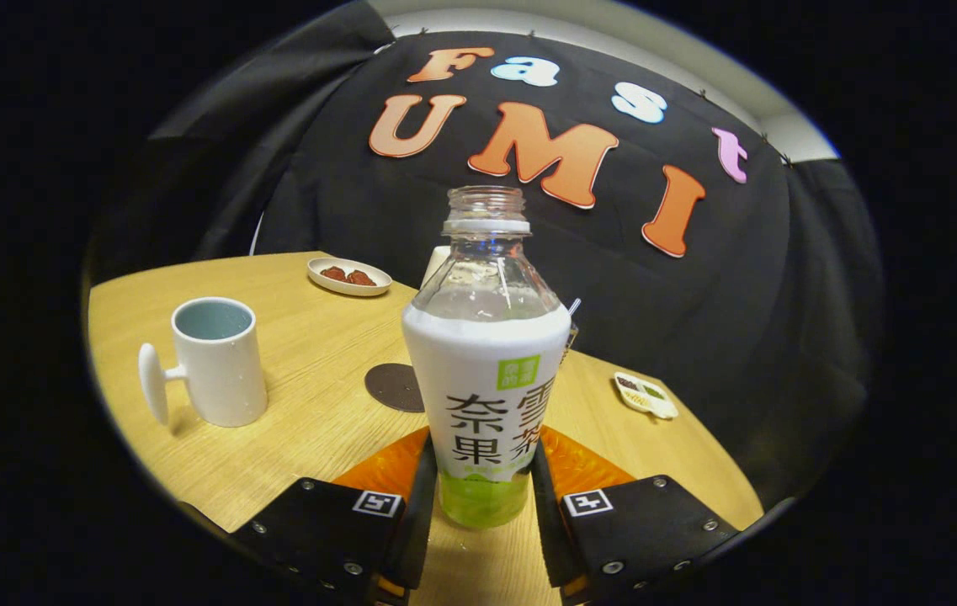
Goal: Take the bottle from table, then pour the juice into the cup, finally place the bottle on the coaster
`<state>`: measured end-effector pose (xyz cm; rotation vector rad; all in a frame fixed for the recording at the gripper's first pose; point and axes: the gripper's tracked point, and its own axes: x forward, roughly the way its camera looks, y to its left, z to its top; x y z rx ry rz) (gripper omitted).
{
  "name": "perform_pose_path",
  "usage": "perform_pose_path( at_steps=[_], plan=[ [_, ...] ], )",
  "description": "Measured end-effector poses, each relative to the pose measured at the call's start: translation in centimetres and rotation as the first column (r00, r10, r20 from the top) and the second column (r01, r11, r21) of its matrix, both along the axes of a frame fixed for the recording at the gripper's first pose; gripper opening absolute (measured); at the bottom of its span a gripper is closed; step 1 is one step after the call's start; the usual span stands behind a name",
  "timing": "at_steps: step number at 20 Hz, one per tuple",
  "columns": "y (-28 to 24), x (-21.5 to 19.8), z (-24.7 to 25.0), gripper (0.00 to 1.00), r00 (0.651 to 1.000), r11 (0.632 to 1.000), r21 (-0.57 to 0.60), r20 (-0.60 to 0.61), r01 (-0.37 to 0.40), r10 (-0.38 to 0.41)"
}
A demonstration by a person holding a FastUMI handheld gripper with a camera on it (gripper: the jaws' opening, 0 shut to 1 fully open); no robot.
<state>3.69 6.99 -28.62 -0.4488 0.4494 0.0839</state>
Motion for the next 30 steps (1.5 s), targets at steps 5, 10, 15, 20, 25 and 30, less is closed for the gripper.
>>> perform_pose_path(
  at_steps=[5, 10, 15, 20, 25, 30],
  plan=[
    [0.5, 0.9, 0.8, 0.55, 0.998, 0.986, -0.164, 0.046, -0.042, 0.051],
    [0.8, 1.9, 1.6, 0.56, 0.989, 0.931, -0.36, 0.102, -0.064, 0.107],
    [1.3, 2.7, 2.6, 0.55, 0.976, 0.858, -0.51, 0.143, -0.071, 0.166],
    [2.1, 3.6, 3.8, 0.55, 0.951, 0.754, -0.653, 0.181, -0.075, 0.252],
    [2.9, 3.9, 4.1, 0.55, 0.933, 0.684, -0.724, 0.178, -0.091, 0.312],
    [3.6, 3.6, 4.3, 0.55, 0.908, 0.591, -0.8, 0.167, -0.102, 0.384]
  ],
)
